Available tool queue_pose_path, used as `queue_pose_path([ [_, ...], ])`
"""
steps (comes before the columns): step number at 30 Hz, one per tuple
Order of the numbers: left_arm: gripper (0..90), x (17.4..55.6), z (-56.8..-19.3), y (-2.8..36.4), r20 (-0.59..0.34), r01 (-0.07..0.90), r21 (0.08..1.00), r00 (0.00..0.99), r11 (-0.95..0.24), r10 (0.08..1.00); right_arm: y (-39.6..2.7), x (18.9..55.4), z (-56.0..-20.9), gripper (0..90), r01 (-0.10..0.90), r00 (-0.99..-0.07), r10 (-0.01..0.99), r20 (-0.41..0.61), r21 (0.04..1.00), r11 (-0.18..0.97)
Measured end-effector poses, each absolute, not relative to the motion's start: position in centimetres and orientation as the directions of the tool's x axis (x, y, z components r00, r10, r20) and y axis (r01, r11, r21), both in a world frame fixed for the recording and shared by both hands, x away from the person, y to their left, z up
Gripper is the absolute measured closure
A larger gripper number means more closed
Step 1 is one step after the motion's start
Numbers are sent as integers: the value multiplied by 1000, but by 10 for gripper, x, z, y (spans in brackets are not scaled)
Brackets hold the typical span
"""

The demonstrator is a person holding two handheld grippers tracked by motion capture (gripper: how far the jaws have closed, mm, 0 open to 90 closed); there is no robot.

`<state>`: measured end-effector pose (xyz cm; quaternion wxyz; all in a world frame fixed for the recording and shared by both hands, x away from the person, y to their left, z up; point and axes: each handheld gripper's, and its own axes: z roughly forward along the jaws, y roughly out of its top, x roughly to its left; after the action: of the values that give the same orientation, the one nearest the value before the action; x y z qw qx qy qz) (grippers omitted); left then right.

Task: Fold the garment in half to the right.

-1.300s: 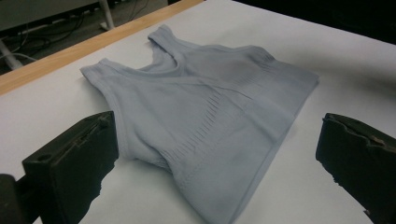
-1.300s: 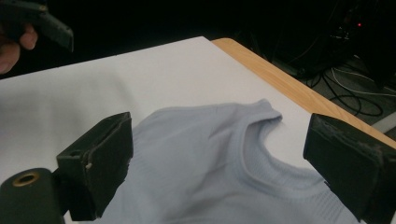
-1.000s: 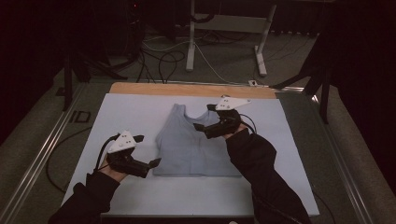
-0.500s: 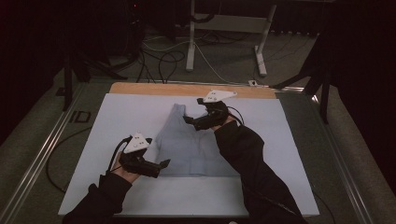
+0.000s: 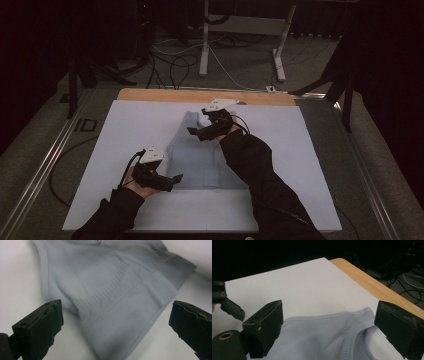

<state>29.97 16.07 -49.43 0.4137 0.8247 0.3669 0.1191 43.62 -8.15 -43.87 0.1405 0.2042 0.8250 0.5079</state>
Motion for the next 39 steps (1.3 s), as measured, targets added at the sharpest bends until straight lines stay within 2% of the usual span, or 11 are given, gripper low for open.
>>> queue_pose_path([
  [7,86,301,-507,160,-104,542,724,698,-427,709,-77,438,-443,84,207,-880,475,-17,886,414],
  [12,229,301,-516,161,-73,559,680,695,-474,715,-76,438,-444,84,207,-884,468,-14,884,418],
  [13,229,301,-517,161,-65,561,673,694,-482,717,-76,438,-444,84,207,-884,468,-14,884,418],
  [14,286,301,-519,160,-55,560,669,693,-488,719,-75,438,-444,84,202,-885,465,-21,883,424],
  [24,450,299,-526,153,-58,580,638,692,-507,719,-72,437,-446,84,203,-889,457,-21,877,435],
  [31,686,291,-524,145,-45,559,637,714,-531,699,-69,438,-446,84,201,-890,455,-21,878,434],
  [36,761,289,-523,141,-42,551,630,728,-547,684,-67,439,-447,84,202,-892,452,-20,877,437],
  [37,807,289,-523,141,-47,554,630,727,-544,686,-65,440,-447,84,204,-892,451,-17,876,437],
  [39,823,289,-523,141,-54,560,633,721,-535,690,-64,442,-449,84,209,-892,451,-13,874,439],
])
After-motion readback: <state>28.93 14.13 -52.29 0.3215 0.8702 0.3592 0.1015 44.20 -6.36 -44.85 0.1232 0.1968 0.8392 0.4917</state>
